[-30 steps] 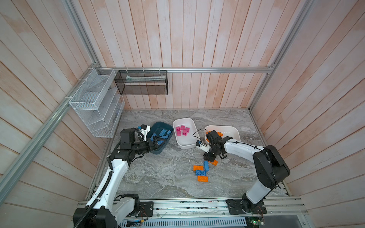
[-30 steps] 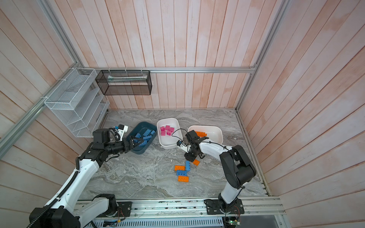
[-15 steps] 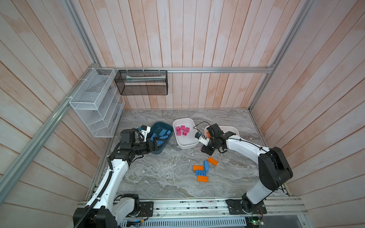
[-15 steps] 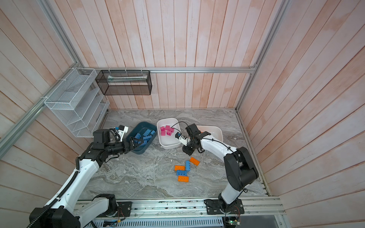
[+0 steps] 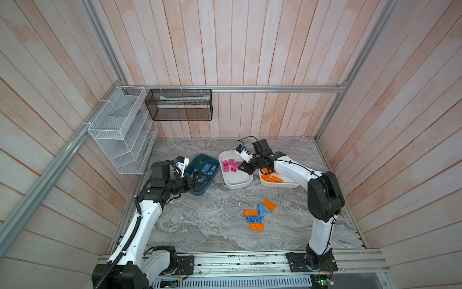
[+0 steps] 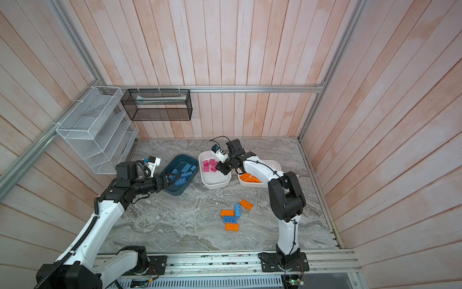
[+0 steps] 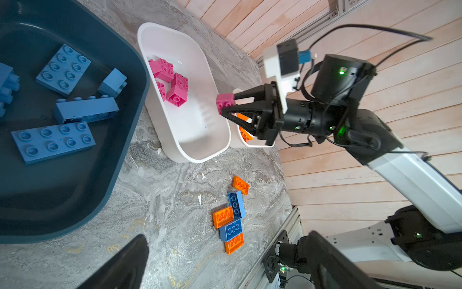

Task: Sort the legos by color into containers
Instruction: 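Carry the pink brick with the right gripper into the nearer white tub, then open the right gripper and move it back down over the pile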

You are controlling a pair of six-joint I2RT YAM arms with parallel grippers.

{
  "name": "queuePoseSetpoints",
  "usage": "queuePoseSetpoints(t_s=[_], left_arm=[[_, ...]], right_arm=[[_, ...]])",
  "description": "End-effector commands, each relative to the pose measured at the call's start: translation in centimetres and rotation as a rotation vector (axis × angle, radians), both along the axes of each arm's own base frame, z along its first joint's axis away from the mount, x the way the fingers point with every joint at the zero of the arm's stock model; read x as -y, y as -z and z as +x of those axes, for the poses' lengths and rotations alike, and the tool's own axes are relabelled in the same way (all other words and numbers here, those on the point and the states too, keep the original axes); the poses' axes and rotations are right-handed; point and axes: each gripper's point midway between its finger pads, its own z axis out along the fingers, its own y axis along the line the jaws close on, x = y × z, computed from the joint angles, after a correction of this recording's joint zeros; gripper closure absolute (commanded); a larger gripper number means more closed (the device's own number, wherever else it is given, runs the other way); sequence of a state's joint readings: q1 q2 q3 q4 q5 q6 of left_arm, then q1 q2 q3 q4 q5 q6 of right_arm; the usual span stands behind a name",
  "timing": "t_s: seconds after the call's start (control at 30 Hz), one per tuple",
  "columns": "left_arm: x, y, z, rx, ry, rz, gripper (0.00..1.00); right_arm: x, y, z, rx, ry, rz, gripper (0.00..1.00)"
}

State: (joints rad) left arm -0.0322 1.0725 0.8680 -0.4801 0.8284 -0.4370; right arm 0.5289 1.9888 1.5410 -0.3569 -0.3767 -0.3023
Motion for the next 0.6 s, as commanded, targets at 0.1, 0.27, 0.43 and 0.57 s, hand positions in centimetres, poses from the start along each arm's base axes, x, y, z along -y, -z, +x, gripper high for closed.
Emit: queuePoseSetpoints(t_s=[0.1,0.27,0.43,0.57], left_arm=[[-0.4,-0.9,0.3,0.035,-0.008,0.025,0.00],[-0.4,-0.5,0.1,0.025,-0.011,0.025,0.00],[-0.5,-0.4,-0.1,0.021,-0.007,0.032,0.00],[-0.5,-0.1,-0.2,0.013,-0.008,0.031,0.00]], right_arm=[[0.4,4.1,2.4,0.052,-0.004,-0.194,0.85],[0.5,5.1,3.6,0.090,-0.002,-0.263,0.73],[0.8,1.9,3.4,0.145,0.003,-0.260,0.51],[1.2,-1.4,0.0,0.144,-0.049,-0.179,0.45]])
